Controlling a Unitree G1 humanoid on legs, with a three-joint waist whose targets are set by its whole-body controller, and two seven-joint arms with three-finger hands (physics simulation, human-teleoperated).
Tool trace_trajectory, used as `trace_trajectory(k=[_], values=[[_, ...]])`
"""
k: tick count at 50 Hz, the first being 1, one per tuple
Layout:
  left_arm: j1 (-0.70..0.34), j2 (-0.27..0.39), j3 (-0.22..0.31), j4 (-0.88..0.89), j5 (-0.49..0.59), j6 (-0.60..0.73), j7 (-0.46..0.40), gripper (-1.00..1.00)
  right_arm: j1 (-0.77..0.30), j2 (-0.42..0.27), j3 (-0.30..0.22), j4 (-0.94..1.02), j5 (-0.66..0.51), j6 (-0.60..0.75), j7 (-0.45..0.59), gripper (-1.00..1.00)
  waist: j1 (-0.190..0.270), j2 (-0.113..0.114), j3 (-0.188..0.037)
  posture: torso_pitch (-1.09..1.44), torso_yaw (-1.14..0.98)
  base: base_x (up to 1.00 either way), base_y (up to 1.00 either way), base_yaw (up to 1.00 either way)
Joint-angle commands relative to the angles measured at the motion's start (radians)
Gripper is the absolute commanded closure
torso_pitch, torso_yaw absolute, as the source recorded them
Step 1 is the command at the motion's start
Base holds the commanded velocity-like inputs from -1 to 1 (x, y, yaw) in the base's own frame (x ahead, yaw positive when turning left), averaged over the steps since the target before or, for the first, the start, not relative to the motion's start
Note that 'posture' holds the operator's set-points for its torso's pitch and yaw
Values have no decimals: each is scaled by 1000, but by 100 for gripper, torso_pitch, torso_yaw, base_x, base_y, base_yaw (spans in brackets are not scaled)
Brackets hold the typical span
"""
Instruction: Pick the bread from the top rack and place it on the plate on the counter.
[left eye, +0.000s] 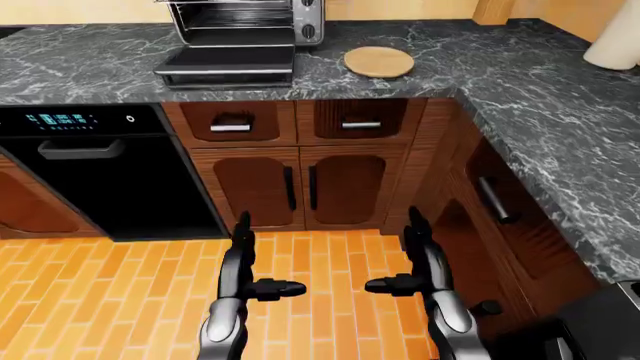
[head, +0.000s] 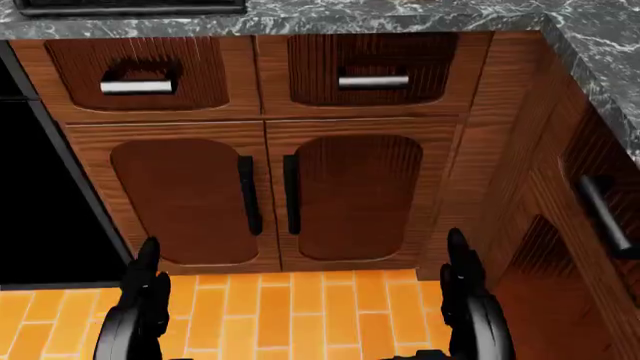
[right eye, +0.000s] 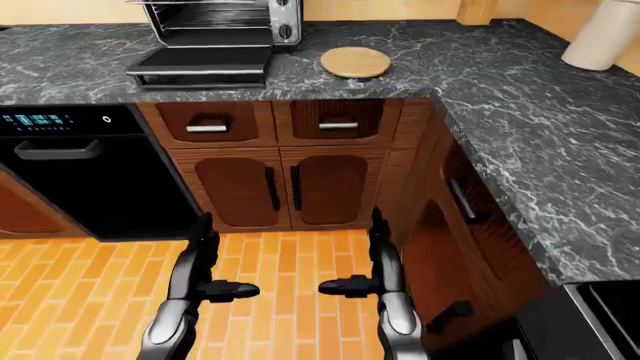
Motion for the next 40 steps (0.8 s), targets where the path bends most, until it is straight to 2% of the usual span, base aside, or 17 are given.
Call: trace_trajectory(k=[1,3,5,7,8,13,18,19,23,26,30,31,32,33,34,35,40], values=[[-51,7,-2,-141,2,16,4,-100,-60,-8,0,-159,9,2,2,-100,-2,-8,-1,0,0,0,0,0],[-69,10,2,-167,8,49,6,-100,-75,-12,1,-188,0,11,7,-100,8,-1,-65,0,0,0,0,0],[-102,17,6,-215,12,104,6,-100,-86,-13,-4,-232,2,55,5,-100,7,-6,-20,0,0,0,0,0],[-139,25,13,-259,16,165,7,-100,-111,-20,-8,-301,-3,118,6,-100,8,-7,-69,0,0,0,0,0],[-147,27,14,-263,23,166,8,-100,-117,-21,-9,-313,-7,128,6,-100,9,-7,-75,0,0,0,0,0],[-246,48,31,-364,20,306,-6,-100,-184,-29,-11,-413,-5,235,17,-100,9,-5,-87,0,0,0,0,0],[-403,92,58,-403,12,423,-25,-100,-294,-65,-53,-478,3,339,15,-100,9,-4,-92,0,0,0,0,0],[-431,96,64,-396,4,436,-23,-100,-311,-72,-57,-479,3,349,15,-100,8,3,-111,0,0,0,16,0],[-513,124,79,-370,-5,458,-17,-100,-385,-94,-66,-468,13,379,21,-100,0,-21,-90,0,0,4,30,0],[-570,140,86,-343,-12,452,-7,-100,-431,-103,-68,-447,21,386,22,-100,-6,-22,-82,0,0,15,42,0],[-630,164,94,-330,-26,471,0,-100,-488,-114,-69,-424,34,399,21,-100,-20,26,-63,0,0,16,43,0],[-644,172,94,-323,-23,472,3,-100,-505,-117,-70,-422,38,405,19,-100,-22,52,-66,0,0,17,44,0],[-655,175,98,-325,-30,480,6,-100,-514,-121,-72,-421,40,409,19,-100,-22,97,-79,0,0,16,43,0],[-659,183,98,-329,-30,486,3,-100,-522,-124,-75,-420,44,414,18,-100,-24,106,-95,0,0,16,42,0],[-664,187,104,-331,-34,491,7,-100,-527,-127,-74,-422,44,418,16,-100,-15,83,-65,0,0,16,43,0],[-664,193,105,-343,-37,502,5,-100,-532,-128,-75,-426,48,424,15,-100,-16,81,-56,0,0,17,43,0],[-697,219,124,-356,-43,510,19,-100,-561,-135,-75,-426,53,442,13,-100,-6,27,-53,0,0,17,43,0]])
